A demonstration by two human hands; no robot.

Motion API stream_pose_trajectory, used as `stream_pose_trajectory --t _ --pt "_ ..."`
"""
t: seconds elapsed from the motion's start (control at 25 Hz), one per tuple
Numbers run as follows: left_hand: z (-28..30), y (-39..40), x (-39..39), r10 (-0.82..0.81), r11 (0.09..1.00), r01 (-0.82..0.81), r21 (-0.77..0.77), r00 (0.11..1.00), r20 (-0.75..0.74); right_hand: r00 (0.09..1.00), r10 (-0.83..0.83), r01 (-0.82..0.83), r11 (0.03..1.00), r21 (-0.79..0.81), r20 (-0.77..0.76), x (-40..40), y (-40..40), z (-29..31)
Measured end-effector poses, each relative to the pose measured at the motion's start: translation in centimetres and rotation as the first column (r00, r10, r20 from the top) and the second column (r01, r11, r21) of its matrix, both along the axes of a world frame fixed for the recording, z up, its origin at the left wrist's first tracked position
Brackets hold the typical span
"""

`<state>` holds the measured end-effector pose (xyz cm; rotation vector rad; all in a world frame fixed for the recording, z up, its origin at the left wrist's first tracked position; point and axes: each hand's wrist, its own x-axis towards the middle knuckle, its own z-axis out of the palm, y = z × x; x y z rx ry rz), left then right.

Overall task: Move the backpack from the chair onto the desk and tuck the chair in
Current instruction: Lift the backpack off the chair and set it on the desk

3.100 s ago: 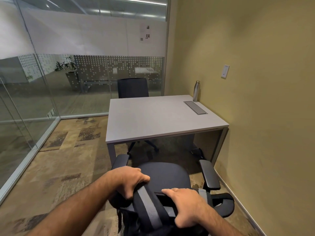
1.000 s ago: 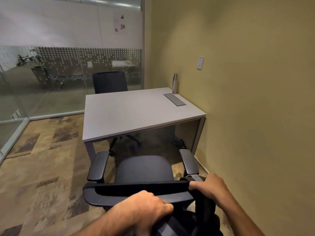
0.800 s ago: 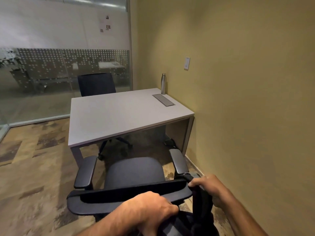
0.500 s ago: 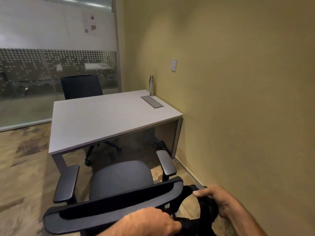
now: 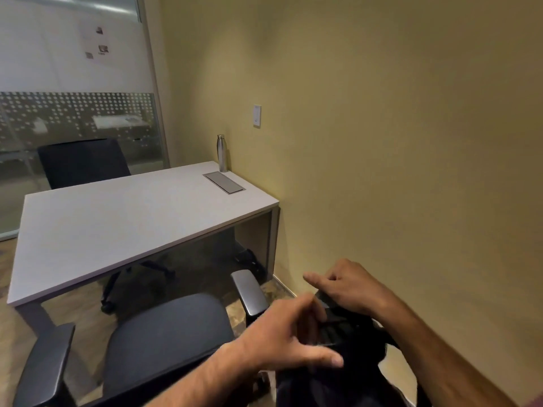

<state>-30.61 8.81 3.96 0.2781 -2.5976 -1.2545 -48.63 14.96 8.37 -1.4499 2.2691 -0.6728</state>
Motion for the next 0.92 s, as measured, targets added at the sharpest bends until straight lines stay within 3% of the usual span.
stream_pose_trajectory --t 0.04,0.12,0.24,0.36,0.52,0.6,0.72,0.92 --pt "0.4 -0.8 -1.0 0.130 0.991 -0.124 0.058 0.985 -0.113 1.000 -0.003 0.003 1.000 -0.028 -0.012 -0.8 -0.1 0.9" --pt "2.2 -2.2 -4.4 0.233 0.966 -0.216 0.144 0.966 -0.113 0.997 0.012 -0.017 0.997 -0.081 -0.073 -2.4 -0.3 2.5" --pt "3.8 -2.8 -9.3 0.030 0.909 -0.026 0.417 1.000 -0.003 0.981 0.036 -0.067 0.984 -0.162 -0.190 -5.6 -1.0 4.2" --pt "4.8 -3.3 -12.5 0.077 0.837 -0.010 0.548 0.992 -0.099 0.982 -0.003 -0.055 0.954 -0.296 -0.190 -9.0 -2.3 5.0" --pt "5.3 -3.3 -16.3 0.241 0.774 -0.072 0.629 0.952 -0.187 0.998 -0.054 0.041 0.900 -0.433 -0.018 -12.2 -4.9 4.9" --pt "5.2 -3.8 -18.3 0.290 0.772 -0.071 0.632 0.923 -0.251 0.980 -0.048 0.137 0.866 -0.481 0.194 -13.7 -6.5 4.4" --pt "4.6 -4.9 -20.7 0.334 0.765 -0.062 0.641 0.889 -0.312 0.880 -0.016 0.281 0.824 -0.493 0.475 -16.4 -7.3 2.8" --pt "3.8 -7.7 -23.3 0.449 0.726 -0.132 0.675 0.834 -0.320 0.895 -0.237 0.414 0.755 -0.508 0.377 -22.4 -2.5 -2.8"
